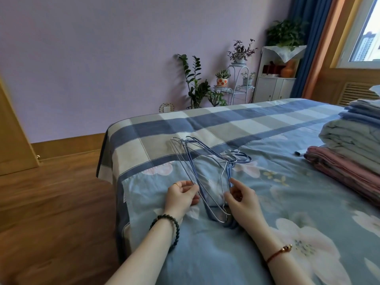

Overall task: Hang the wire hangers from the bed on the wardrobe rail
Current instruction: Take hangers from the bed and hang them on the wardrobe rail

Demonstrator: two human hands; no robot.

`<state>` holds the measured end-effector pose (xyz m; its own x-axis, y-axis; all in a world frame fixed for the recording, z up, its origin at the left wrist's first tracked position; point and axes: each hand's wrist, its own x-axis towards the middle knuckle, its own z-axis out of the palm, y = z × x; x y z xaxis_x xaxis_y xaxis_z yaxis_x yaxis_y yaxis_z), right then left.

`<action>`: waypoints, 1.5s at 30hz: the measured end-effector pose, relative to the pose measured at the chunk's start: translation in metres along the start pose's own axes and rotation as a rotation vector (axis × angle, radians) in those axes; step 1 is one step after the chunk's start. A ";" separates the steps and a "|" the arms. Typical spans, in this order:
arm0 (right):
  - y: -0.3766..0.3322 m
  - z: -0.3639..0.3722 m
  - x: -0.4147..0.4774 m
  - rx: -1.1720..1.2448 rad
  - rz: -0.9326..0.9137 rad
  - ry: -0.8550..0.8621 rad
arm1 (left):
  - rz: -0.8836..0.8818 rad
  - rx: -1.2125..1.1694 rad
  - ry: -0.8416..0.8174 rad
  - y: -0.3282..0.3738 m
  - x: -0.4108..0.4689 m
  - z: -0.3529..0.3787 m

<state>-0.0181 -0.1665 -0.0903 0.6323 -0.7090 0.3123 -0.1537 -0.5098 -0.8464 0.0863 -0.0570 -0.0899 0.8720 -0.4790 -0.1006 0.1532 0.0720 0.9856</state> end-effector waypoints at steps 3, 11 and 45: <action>-0.007 -0.004 -0.003 0.111 0.005 0.008 | 0.005 -0.058 -0.007 0.000 -0.003 -0.003; -0.027 -0.013 -0.013 0.564 0.181 -0.025 | 0.004 -0.092 -0.037 0.005 -0.020 -0.011; -0.313 0.070 -0.104 0.947 -0.364 -0.624 | 0.653 -0.307 0.336 0.246 -0.198 -0.248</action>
<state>0.0173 0.1002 0.1120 0.8231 -0.1043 0.5582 0.5675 0.1166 -0.8150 0.0669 0.2724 0.1391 0.9157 0.0287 0.4009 -0.3587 0.5084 0.7829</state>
